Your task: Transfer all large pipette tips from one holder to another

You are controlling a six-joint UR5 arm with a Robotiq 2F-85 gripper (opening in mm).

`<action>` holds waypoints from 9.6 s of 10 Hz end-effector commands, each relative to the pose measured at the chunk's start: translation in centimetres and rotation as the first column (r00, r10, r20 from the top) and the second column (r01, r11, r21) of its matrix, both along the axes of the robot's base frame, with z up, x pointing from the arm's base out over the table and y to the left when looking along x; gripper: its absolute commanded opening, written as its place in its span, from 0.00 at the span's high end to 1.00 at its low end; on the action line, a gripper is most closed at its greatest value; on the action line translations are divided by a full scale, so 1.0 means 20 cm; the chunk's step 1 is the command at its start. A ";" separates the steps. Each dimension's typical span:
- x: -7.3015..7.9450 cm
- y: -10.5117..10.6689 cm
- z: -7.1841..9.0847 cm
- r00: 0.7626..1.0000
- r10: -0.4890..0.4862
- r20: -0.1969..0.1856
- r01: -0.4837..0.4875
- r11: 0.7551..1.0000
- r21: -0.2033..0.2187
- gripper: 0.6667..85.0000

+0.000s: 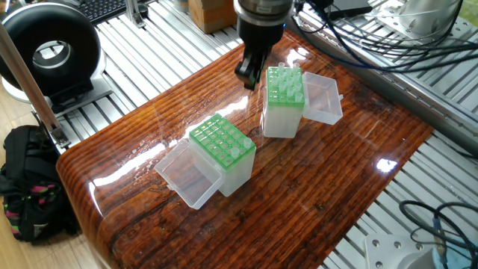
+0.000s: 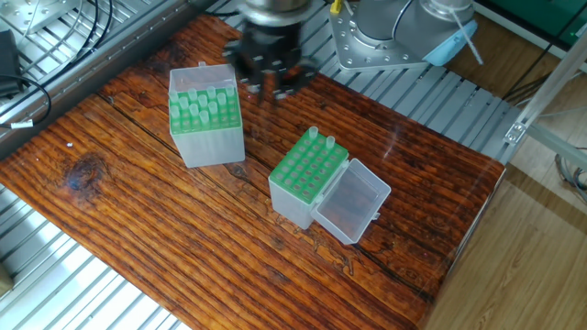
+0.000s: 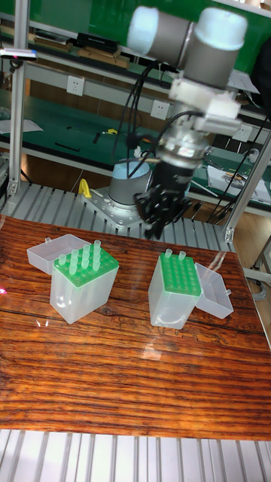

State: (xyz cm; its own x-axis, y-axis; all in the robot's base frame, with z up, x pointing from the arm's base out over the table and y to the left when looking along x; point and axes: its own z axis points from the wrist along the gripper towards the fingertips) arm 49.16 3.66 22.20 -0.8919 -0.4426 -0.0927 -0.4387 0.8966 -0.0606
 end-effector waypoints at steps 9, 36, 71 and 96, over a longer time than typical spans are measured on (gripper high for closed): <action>0.16 -0.23 -0.06 0.995 -0.102 -0.010 0.102 0.995 -0.002 0.71; 0.12 -0.46 -0.38 0.983 0.161 -0.089 -0.162 0.987 -0.003 0.66; 0.12 -0.46 -0.29 0.991 0.085 -0.101 -0.090 0.995 -0.042 0.84; 0.17 -0.43 0.11 0.990 0.077 -0.121 -0.076 0.997 0.014 0.85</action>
State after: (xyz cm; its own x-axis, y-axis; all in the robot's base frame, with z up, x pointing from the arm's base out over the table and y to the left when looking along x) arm 52.73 -5.19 23.09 -0.8605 -0.5093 0.0078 -0.5094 0.8605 -0.0091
